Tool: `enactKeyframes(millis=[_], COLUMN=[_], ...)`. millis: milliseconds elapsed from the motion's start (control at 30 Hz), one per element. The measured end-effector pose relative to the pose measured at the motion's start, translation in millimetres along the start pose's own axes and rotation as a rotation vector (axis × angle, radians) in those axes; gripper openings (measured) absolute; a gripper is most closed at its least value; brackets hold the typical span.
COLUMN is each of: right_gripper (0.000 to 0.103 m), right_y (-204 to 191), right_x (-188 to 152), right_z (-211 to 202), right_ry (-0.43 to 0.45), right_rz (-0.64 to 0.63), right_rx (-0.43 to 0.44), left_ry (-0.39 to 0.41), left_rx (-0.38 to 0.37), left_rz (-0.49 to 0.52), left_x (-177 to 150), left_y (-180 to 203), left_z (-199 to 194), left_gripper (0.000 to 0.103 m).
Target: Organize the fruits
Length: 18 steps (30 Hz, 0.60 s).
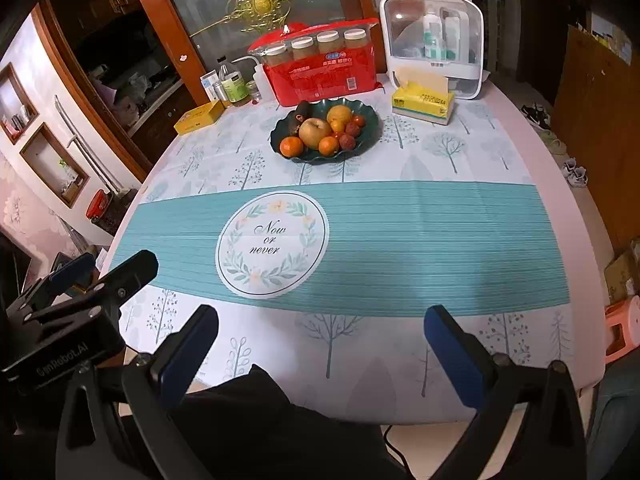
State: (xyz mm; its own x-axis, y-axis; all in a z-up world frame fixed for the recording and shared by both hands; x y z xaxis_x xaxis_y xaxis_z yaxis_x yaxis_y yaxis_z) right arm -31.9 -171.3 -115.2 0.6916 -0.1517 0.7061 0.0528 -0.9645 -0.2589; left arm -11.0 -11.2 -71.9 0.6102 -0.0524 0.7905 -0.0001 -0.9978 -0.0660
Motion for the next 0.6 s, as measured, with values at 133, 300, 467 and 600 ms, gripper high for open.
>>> enactKeyframes(millis=[133, 300, 467, 600], right_gripper=[0.103, 0.103, 0.103, 0.103], right_y=[-1.5, -3.3, -4.9, -5.8], right_x=[-1.1, -1.0, -1.2, -1.5], right_z=[-0.3, -0.6, 0.0, -0.1], right_ry=[0.000, 0.003, 0.002, 0.002], right_rz=[-0.005, -0.012, -0.015, -0.016], right_rx=[0.005, 0.012, 0.014, 0.015], left_ry=[0.000, 0.002, -0.001, -0.001], left_rx=[0.008, 0.018, 0.023, 0.023], left_rz=[0.001, -0.005, -0.007, -0.007], left_x=[-1.6, -2.1, -3.8, -4.3], left_y=[-1.3, -3.0, -5.1, -5.8], left_z=[-1.8, -3.8, -4.8, -4.9], left_gripper=[0.102, 0.102, 0.102, 0.102])
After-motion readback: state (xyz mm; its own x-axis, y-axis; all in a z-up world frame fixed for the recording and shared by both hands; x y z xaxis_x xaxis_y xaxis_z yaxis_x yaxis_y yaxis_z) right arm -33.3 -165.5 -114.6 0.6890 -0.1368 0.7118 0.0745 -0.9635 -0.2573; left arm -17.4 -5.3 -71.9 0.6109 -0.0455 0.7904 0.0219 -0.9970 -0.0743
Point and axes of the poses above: each gripper's, at about its wrist camera, not at the fingertips, and z roughly the way its jaws point, y to its right, x to its top, the point moved 10 cm from there along z, roughly the way its jaws point, and after that the axes turned 13 degrees about y, right-handed, at the moved point
